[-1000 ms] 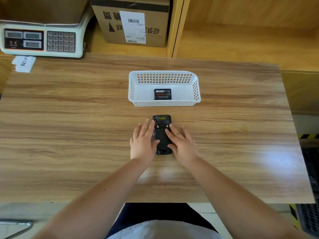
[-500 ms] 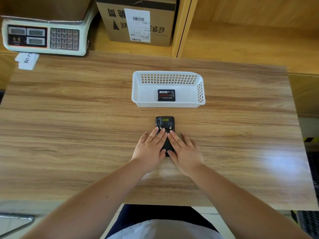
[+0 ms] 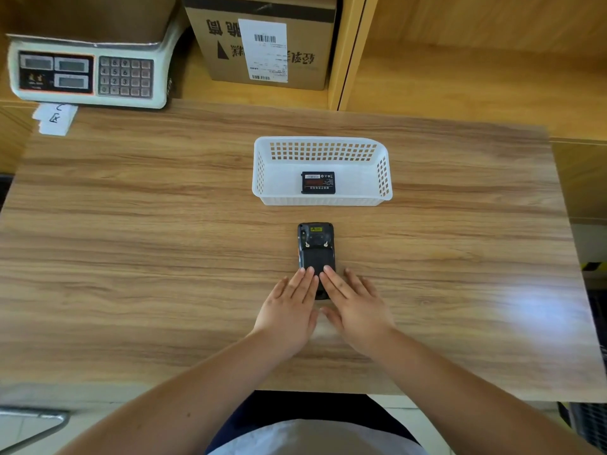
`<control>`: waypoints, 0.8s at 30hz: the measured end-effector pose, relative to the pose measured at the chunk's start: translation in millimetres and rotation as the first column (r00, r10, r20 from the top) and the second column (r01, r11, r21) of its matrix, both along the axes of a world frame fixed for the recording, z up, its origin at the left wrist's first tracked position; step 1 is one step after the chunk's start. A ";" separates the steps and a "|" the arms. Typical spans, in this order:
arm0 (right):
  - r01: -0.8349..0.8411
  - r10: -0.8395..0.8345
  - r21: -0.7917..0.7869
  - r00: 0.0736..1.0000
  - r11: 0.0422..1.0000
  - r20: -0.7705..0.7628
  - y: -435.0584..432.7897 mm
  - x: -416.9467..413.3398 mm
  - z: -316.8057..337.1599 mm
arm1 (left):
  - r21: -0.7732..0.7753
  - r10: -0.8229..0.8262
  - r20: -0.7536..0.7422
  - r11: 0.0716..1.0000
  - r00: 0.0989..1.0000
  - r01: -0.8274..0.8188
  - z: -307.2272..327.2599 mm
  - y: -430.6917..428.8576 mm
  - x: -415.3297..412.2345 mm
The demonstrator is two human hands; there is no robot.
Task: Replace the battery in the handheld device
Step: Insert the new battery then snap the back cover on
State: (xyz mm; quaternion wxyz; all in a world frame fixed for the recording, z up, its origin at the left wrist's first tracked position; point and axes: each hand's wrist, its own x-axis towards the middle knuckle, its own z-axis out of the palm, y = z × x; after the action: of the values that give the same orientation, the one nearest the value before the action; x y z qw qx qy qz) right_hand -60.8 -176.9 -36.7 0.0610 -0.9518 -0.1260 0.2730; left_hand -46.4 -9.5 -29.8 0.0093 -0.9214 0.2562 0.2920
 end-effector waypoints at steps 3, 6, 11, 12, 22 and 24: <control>-0.005 0.006 0.034 0.999 0.999 -0.043 4.0 -0.3 3.9 | -0.016 0.017 -0.027 1.000 0.999 -0.017 5.9 -8.9 4.1; 0.066 -0.066 0.177 0.998 0.982 -0.007 0.0 9.8 6.6 | -0.271 0.156 0.021 0.952 0.988 -0.144 9.7 -6.0 17.5; 0.321 -0.401 0.427 0.910 0.845 0.109 -3.8 44.6 -0.5 | -0.429 0.446 0.000 0.808 0.895 -0.403 3.9 4.6 58.6; 0.363 -0.444 0.445 0.892 0.819 0.088 -1.1 54.0 1.1 | -0.412 0.464 -0.002 0.807 0.886 -0.424 2.7 5.0 66.8; 0.387 -0.462 0.463 0.885 0.797 0.056 -4.5 97.5 -7.1 | -0.454 0.527 -0.059 0.742 0.848 -0.493 -4.2 6.1 101.5; 0.370 -0.455 0.461 0.886 0.807 0.084 -4.6 95.6 -10.0 | -0.461 0.519 -0.055 0.744 0.853 -0.483 -8.1 7.9 99.4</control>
State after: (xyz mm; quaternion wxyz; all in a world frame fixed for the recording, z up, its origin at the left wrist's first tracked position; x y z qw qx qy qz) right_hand 34.7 -181.5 -46.7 0.3160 -0.9401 0.0222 0.1259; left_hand 53.0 -1.6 -37.9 -0.2775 -0.9420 0.0602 0.1790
